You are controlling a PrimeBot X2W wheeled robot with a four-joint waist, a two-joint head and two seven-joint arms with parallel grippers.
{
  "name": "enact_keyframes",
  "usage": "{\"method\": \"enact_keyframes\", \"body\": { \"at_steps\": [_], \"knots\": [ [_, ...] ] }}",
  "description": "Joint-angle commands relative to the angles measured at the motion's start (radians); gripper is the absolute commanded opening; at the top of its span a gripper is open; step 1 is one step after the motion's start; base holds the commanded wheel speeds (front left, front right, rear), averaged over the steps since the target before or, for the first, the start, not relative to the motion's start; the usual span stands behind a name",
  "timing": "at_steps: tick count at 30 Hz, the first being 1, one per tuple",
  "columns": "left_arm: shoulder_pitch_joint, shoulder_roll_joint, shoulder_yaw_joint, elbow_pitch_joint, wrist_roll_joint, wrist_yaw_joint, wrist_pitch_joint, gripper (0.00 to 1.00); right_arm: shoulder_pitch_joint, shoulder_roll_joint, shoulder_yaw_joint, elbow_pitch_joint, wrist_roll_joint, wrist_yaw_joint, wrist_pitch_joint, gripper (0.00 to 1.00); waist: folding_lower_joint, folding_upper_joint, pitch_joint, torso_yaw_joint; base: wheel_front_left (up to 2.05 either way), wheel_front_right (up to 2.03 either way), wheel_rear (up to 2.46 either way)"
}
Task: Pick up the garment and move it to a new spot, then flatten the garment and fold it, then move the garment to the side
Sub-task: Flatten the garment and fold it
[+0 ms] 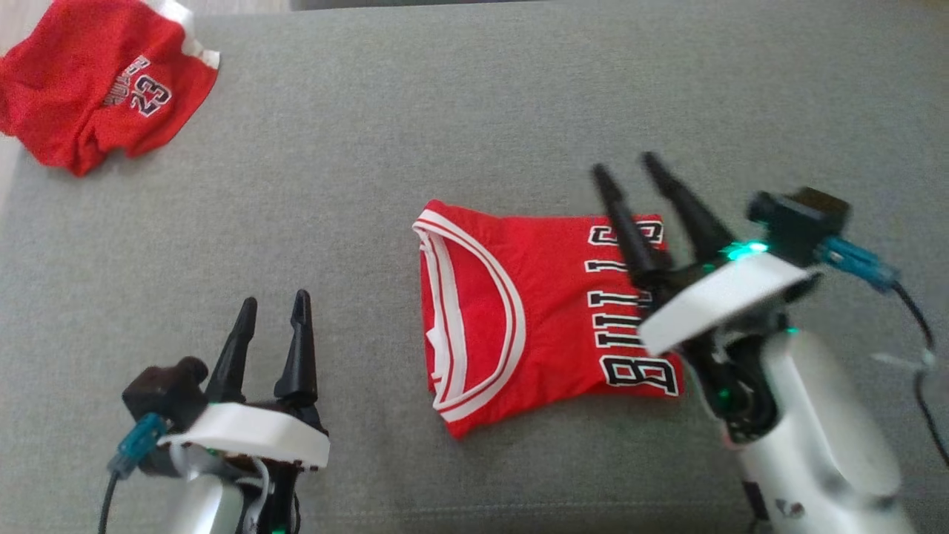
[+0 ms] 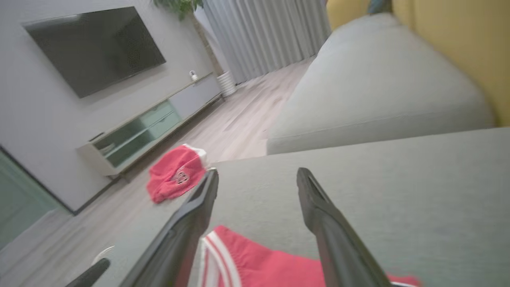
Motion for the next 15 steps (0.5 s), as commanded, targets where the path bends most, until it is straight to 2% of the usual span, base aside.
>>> {"method": "enact_keyframes", "body": {
  "at_steps": [1, 10, 15],
  "knots": [
    [-0.025, 0.011, 0.029, -0.036, 0.014, -0.003, -0.012, 1.0, 0.016, 0.02, -0.034, -0.047, -0.075, 0.007, -0.047, 1.0, 0.0, 0.0, -0.008, -0.008, 0.0, 0.0, 0.0],
    [-0.049, -0.004, 0.005, -0.033, 0.04, -0.001, -0.012, 1.0, 0.146, 0.02, -0.232, -0.019, -0.371, 0.007, -0.252, 1.0, 0.0, 0.0, -0.051, -0.013, 0.0, 0.0, 0.0],
    [-0.037, -0.009, -0.001, -0.032, 0.062, 0.001, -0.012, 1.0, 0.198, 0.021, -0.29, 0.013, -0.412, 0.007, -0.331, 1.0, 0.0, 0.0, -0.08, -0.009, 0.0, 0.0, 0.0]
  ]
}}
